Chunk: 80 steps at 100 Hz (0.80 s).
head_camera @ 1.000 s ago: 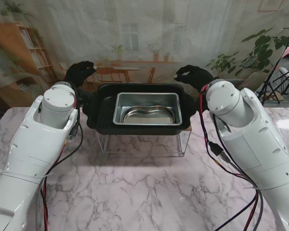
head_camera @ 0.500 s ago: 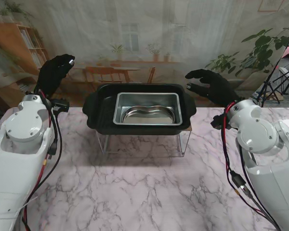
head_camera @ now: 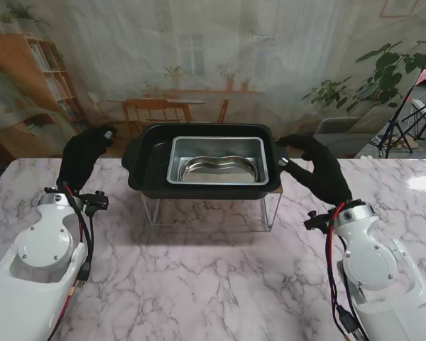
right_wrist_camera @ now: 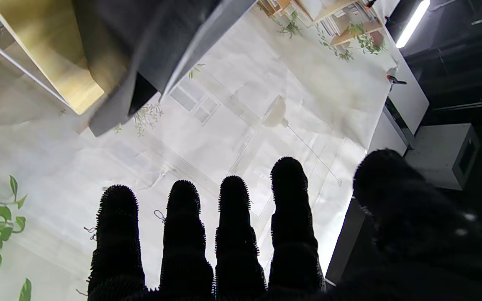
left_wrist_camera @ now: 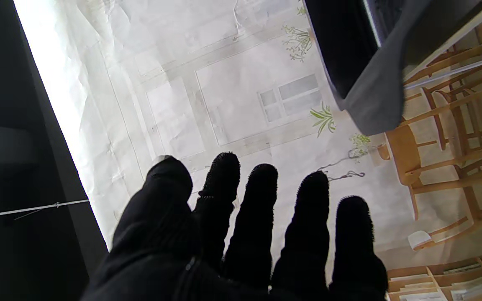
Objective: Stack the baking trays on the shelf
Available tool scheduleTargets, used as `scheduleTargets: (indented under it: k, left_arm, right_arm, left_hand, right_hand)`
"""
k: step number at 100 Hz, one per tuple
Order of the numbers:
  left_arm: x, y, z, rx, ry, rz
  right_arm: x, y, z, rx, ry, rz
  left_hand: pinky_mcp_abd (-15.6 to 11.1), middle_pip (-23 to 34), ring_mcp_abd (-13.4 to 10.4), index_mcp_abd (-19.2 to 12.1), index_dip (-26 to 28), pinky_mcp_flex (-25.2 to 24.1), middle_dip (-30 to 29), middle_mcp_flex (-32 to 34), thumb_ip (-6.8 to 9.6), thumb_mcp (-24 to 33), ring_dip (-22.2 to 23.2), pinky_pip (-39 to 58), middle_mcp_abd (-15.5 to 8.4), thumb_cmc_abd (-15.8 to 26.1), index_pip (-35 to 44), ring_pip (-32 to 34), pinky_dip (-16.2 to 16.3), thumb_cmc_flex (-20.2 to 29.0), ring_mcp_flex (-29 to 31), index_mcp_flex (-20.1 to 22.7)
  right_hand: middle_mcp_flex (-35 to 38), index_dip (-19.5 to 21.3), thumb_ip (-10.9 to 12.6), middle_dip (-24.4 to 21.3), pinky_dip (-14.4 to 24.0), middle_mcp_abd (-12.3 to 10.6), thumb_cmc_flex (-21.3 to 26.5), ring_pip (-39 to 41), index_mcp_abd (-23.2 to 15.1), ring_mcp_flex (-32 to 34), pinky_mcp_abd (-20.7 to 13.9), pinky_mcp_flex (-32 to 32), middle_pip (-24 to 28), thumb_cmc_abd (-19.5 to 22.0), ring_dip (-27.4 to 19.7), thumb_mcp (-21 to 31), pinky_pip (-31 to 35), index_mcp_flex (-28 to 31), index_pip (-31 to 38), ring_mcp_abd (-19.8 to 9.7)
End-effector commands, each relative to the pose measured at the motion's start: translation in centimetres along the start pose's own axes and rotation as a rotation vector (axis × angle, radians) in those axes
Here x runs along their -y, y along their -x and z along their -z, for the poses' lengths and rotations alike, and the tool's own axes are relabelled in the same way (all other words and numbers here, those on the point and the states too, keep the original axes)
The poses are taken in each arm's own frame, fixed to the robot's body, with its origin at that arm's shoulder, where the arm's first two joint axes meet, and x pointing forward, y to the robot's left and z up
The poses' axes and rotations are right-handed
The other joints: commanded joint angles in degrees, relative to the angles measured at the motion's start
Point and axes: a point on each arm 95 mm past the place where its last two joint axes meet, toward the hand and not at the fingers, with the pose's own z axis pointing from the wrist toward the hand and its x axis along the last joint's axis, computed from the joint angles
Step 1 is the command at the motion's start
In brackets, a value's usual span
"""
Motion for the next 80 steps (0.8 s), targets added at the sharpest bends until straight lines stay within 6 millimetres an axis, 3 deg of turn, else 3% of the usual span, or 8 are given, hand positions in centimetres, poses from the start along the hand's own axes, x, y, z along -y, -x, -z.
scheduleTargets:
  k: [1, 23, 28, 31, 34, 35, 51, 80]
  left_arm:
    - [-0.8, 0.9, 1.1, 0.013, 0.014, -0.013]
    - [-1.1, 4.0, 2.9, 0.071, -0.002, -0.095]
    - [-1.2, 4.6, 2.9, 0.090, -0.012, -0.105]
    - [-1.3, 4.8, 2.9, 0.104, -0.008, -0.101]
    - [-1.3, 5.0, 2.9, 0.116, 0.000, -0.094]
    - [-1.4, 5.1, 2.9, 0.118, 0.003, -0.092]
    - [-1.8, 5.8, 2.9, 0.132, 0.042, -0.130]
    - [-1.5, 6.5, 2.7, 0.139, 0.047, -0.147]
  right_arm:
    - [1.8, 1.6, 1.4, 0.053, -0.039, -0.021]
    - [3.4, 3.6, 3.2, 0.058, -0.003, 0.012]
    - [3.7, 4.1, 3.5, 0.072, -0.006, 0.015]
    - [3.9, 4.3, 3.7, 0.079, -0.010, 0.016]
    - [4.1, 4.6, 3.8, 0.086, -0.012, 0.015]
    - [4.2, 4.6, 3.8, 0.089, -0.013, 0.014]
    - [5.4, 5.4, 4.4, 0.118, -0.036, 0.003]
    - [5.6, 5.1, 4.0, 0.097, -0.037, 0.019]
  left_hand:
    - [0.3, 1.0, -1.1, -2.1, 0.0, 0.1, 0.9, 0.9, 0.85, -0.4, 0.3, 1.8, -2.2, 1.3, 1.0, 1.3, 0.2, 0.2, 0.8, 1.6]
    - [0.5, 0.9, -1.3, -1.9, -0.4, -0.2, 0.8, 0.2, 0.91, -0.3, 0.3, 2.2, -0.2, 1.9, 1.5, 1.2, -0.2, -0.5, 0.5, 1.0]
    - [0.6, 0.8, -0.4, -1.5, -0.6, -0.5, 0.8, 0.1, 0.90, -0.2, 0.3, 2.1, -0.1, 2.0, 1.5, 1.2, -0.3, -0.3, 0.2, 0.9]
    - [0.4, 0.8, -0.5, -1.4, -0.8, -0.8, 0.8, -0.1, 0.90, -0.2, 0.4, 2.0, -0.8, 2.1, 1.5, 1.1, -0.4, -0.3, -0.2, 0.8]
    - [0.4, 0.7, -0.6, -1.3, -0.9, -1.0, 0.8, -0.4, 0.90, -0.1, 0.4, 1.9, 0.0, 2.4, 1.4, 1.0, -0.4, -0.3, -0.5, 0.7]
    - [0.4, 0.8, -0.6, -1.3, -1.0, -1.1, 0.9, -0.3, 0.90, -0.1, 0.4, 1.9, -0.8, 2.4, 1.4, 1.1, -0.4, -0.3, -0.5, 0.7]
    - [0.5, 0.8, -0.5, -1.2, -1.2, -0.9, 0.9, -0.4, 0.88, -0.1, 0.5, 2.0, 0.0, 2.8, 1.5, 1.1, -0.4, -0.3, -0.3, 0.6]
    - [0.5, 1.2, -0.3, -0.9, -1.4, -0.9, 1.1, -0.4, 0.94, -0.1, 0.7, 2.2, -0.1, 3.2, 1.9, 1.5, -0.4, -0.1, -0.2, 0.7]
  right_hand:
    - [1.1, 0.2, 1.3, -0.1, 0.7, -1.7, -1.3, -2.2, -0.7, 0.9, -0.9, -0.1, -0.7, 1.8, 0.0, 1.1, 0.5, 0.7, -0.3, -2.2]
    - [1.8, 0.4, 1.3, 0.2, 0.8, -1.9, -1.7, -1.7, -0.7, 1.3, -1.1, 0.0, -0.4, 1.8, 0.1, 2.2, 1.2, 1.1, 0.2, -2.4]
    - [1.9, 0.4, 1.3, 0.3, 0.8, -1.9, -1.6, -1.7, -0.6, 1.3, -1.1, 0.0, -0.3, 1.9, 0.1, 2.2, 1.2, 1.1, 0.3, -2.5]
    - [1.9, 0.4, 1.3, 0.3, 0.8, -1.8, -1.6, -1.6, -0.6, 1.3, -1.0, 0.0, -0.3, 1.9, 0.1, 2.3, 1.2, 1.3, 0.3, -2.4]
    - [2.0, 0.5, 1.3, 0.3, 0.8, -1.8, -1.6, -1.6, -0.6, 1.4, -1.0, 0.0, -0.3, 1.9, 0.1, 2.3, 1.2, 1.3, 0.4, -2.5]
    - [2.0, 0.5, 1.3, 0.3, 0.8, -1.8, -1.6, -1.6, -0.6, 1.4, -1.0, -0.1, -0.3, 1.9, 0.1, 2.3, 1.2, 1.3, 0.4, -2.5]
    - [2.1, 0.4, 1.2, 0.4, 0.7, -1.2, -1.3, -1.4, -0.2, 1.6, -0.6, 0.0, -0.2, 2.0, 0.2, 2.4, 1.2, 1.5, 0.4, -2.2]
    - [1.9, 0.3, 1.3, 0.5, 0.8, -1.1, -1.1, -1.3, 0.1, 1.6, -0.8, 0.2, -0.1, 2.3, 0.2, 2.6, 1.4, 1.3, 0.2, -2.4]
